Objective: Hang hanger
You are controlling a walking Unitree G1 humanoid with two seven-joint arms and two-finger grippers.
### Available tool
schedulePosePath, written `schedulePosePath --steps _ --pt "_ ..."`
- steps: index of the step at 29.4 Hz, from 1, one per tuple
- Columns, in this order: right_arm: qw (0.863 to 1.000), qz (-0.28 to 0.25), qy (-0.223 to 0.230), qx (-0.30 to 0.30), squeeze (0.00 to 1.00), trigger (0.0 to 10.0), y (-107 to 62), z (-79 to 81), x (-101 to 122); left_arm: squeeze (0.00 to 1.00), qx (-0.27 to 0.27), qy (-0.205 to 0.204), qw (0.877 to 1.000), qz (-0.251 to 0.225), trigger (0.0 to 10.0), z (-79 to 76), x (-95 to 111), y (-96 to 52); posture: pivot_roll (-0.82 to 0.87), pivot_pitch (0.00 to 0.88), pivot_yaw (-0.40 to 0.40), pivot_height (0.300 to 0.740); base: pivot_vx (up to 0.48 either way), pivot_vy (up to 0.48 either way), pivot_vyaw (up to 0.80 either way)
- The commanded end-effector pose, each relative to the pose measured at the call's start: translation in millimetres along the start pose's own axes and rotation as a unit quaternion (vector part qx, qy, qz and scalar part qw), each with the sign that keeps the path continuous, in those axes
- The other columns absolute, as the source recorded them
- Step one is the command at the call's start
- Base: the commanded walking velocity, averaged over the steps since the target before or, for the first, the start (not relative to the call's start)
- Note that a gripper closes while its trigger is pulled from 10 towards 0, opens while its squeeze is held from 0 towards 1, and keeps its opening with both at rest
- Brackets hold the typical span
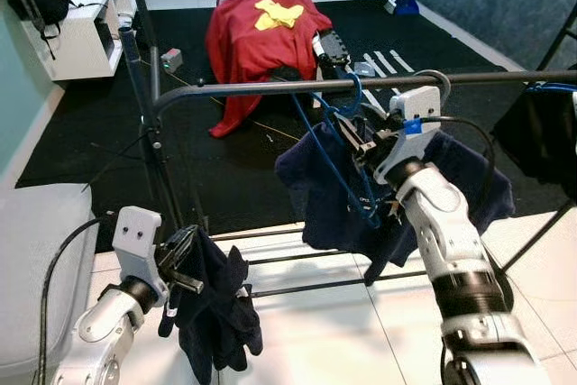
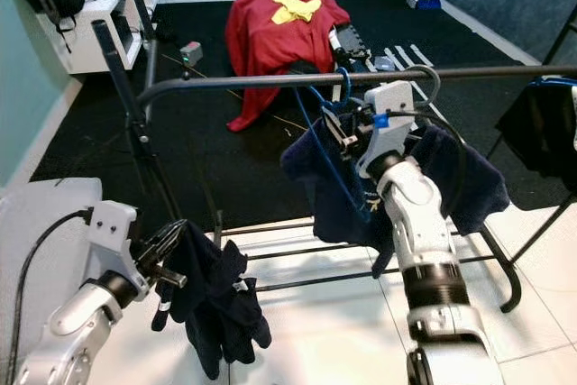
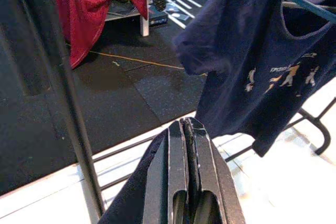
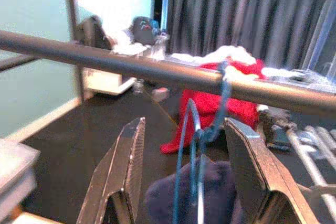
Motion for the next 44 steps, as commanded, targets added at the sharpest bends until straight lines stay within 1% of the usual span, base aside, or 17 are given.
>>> schedulePosePath --steps 1,3,4,7,8,11,12,15,19,21,25,27,29,33,39,41,44 --pt "1.0 -0.006 -0.023 -0.013 0.0 10.0 -4.5 2.4 5.7 0.0 0.001 -0.01 0.999 -0.032 0.0 -2.9 11.0 3.9 0.11 0.026 -0.014 0.74 0.0 0.0 0.0" --pt "0.999 -0.017 -0.031 -0.019 0.0 10.0 -7.0 5.6 10.2 0.0 0.016 -0.015 0.999 -0.038 0.0 0.3 12.5 5.2 0.11 0.024 -0.013 0.74 0.0 0.0 0.0" --pt "0.999 -0.029 -0.025 -0.016 0.0 10.0 -6.8 13.2 12.9 0.0 0.042 -0.023 0.998 -0.032 4.1 6.5 10.8 6.7 0.1 0.024 -0.017 0.74 0.0 0.0 0.0" --pt "0.999 -0.034 -0.018 -0.013 0.0 10.0 -8.2 19.2 15.1 0.0 0.06 -0.029 0.997 -0.027 4.1 10.8 9.1 7.6 0.1 0.025 -0.019 0.74 0.0 0.0 0.0" --pt "0.999 -0.029 0.02 0.034 0.0 10.0 -5.5 51.5 5.9 0.0 0.096 -0.028 0.995 -0.001 10.0 20.3 2.9 10.4 0.1 0.028 -0.044 0.74 0.0 0.0 0.0" --pt "0.998 -0.021 0.036 0.049 0.0 10.0 -4.5 65.0 -1.8 0.0 0.111 -0.027 0.993 0.007 10.0 24.3 1.6 11.5 0.1 0.03 -0.051 0.74 0.0 0.0 0.0" --pt "0.996 -0.004 0.059 0.071 0.0 10.0 -4.9 82.7 -14.8 0.0 0.133 -0.029 0.991 0.011 10.0 30.5 2.3 11.7 0.11 0.027 -0.058 0.74 0.0 0.0 0.0" --pt "0.994 0.008 0.07 0.081 0.0 10.0 -6.4 94.1 -25.1 0.0 0.151 -0.033 0.988 0.015 10.0 35.3 2.5 11.2 0.11 0.026 -0.061 0.74 0.0 0.0 0.0" --pt "0.982 0.079 0.131 0.114 0.0 10.0 -23.9 129.2 -65.8 0.0 0.169 -0.028 0.985 0.006 10.0 39.8 6.1 5.1 0.14 0.022 -0.091 0.74 0.0 0.0 0.0" --pt "0.982 0.079 0.131 0.114 0.0 10.0 -23.9 129.2 -65.8 0.0 0.169 -0.028 0.985 0.006 10.0 39.8 6.1 5.1 0.14 0.022 -0.091 0.74 0.0 0.0 0.0" --pt "0.976 0.139 0.106 0.127 0.0 10.0 -34.7 135.2 -96.7 0.0 0.196 -0.021 0.98 0.02 10.0 48.3 -2.3 -3.5 0.14 0.033 -0.092 0.74 0.0 0.0 0.0" --pt "0.966 0.192 0.084 0.155 0.0 10.0 -46.2 141.4 -126.4 0.0 0.208 -0.002 0.977 0.035 10.0 52.0 -8.5 -4.7 0.14 0.034 -0.09 0.74 0.0 0.0 0.0" --pt "0.949 0.232 0.098 0.188 0.0 10.0 -61.3 151.9 -148.3 0.0 0.204 0.01 0.978 0.046 10.0 49.7 -14.4 -3.0 0.15 0.032 -0.09 0.74 0.0 0.0 0.0" --pt "0.942 0.268 0.099 0.178 0.0 10.0 -73.6 150.1 -169.1 0.0 0.188 0.039 0.979 0.065 10.0 43.4 -25.2 -1.3 0.16 0.021 -0.094 0.74 0.0 0.0 -0.8" --pt "0.936 0.314 0.125 0.104 0.0 10.0 -90.6 129.7 -198.1 0.0 0.162 0.03 0.983 0.08 10.0 31.4 -40.9 -1.4 0.17 0.03 -0.115 0.74 0.0 0.0 -0.8" --pt "0.932 0.331 0.138 0.052 0.0 10.0 -96.7 115.8 -209.1 0.0 0.162 0.006 0.983 0.086 10.0 28.7 -49.2 0.7 0.17 0.04 -0.127 0.74 0.0 0.0 -0.8" --pt "0.932 0.33 0.145 0.042 0.0 10.0 -96.0 114.5 -209.7 0.0 0.164 0.001 0.982 0.093 10.0 28.9 -53.3 1.4 0.16 0.026 -0.112 0.74 0.0 0.0 -0.8"
Point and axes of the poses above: a point about 5 cm out from each wrist's last joint towards the gripper, its own y axis pointing out of the wrist towards the gripper, its own x axis along the axis of the wrist's last joint, z = x × y, the point moved 6 cm from there along y, pointing out of the wrist towards the gripper, and after that the axes turned 4 degrees about y, right-handed, at the moved point
